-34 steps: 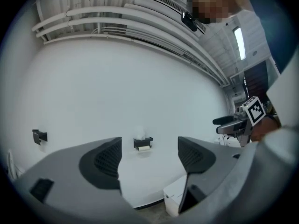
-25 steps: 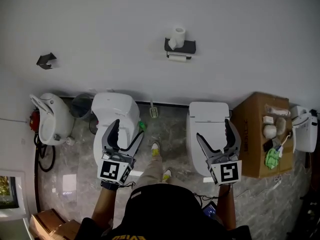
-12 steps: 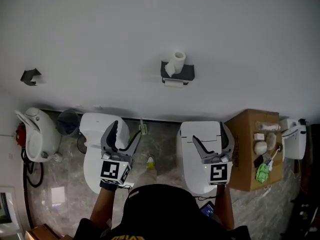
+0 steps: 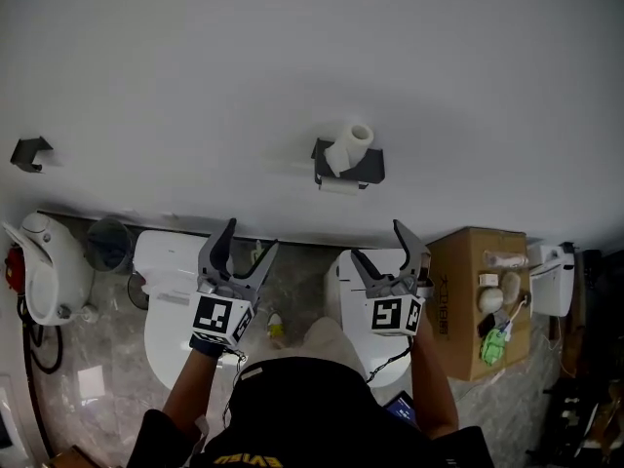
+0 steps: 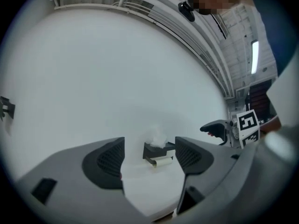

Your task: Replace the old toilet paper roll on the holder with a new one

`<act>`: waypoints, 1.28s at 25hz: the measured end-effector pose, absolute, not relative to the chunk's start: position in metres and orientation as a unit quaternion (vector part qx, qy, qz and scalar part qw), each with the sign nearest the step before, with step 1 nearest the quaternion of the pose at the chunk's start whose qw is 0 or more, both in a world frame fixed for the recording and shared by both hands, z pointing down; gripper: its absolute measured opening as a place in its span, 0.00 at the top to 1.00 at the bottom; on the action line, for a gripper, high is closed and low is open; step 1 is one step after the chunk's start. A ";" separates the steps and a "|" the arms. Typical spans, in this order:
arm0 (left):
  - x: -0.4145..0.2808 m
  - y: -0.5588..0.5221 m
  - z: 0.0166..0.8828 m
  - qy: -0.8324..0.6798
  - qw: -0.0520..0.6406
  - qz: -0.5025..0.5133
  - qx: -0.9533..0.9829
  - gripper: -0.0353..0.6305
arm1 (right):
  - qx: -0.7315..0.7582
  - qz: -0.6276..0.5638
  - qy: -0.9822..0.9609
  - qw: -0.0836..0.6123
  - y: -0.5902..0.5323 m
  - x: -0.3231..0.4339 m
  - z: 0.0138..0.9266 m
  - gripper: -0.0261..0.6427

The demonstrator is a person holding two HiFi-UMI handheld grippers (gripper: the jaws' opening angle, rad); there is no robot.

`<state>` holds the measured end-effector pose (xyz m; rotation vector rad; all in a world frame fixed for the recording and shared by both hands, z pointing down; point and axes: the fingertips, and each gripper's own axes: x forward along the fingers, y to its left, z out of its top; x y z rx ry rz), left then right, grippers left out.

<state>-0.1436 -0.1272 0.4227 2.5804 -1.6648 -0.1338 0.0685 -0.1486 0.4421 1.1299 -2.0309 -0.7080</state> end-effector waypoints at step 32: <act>-0.132 -0.142 0.441 -0.533 0.030 -0.040 0.844 0.43 | 0.309 -0.410 -0.698 0.499 -0.286 -0.001 0.601 0.37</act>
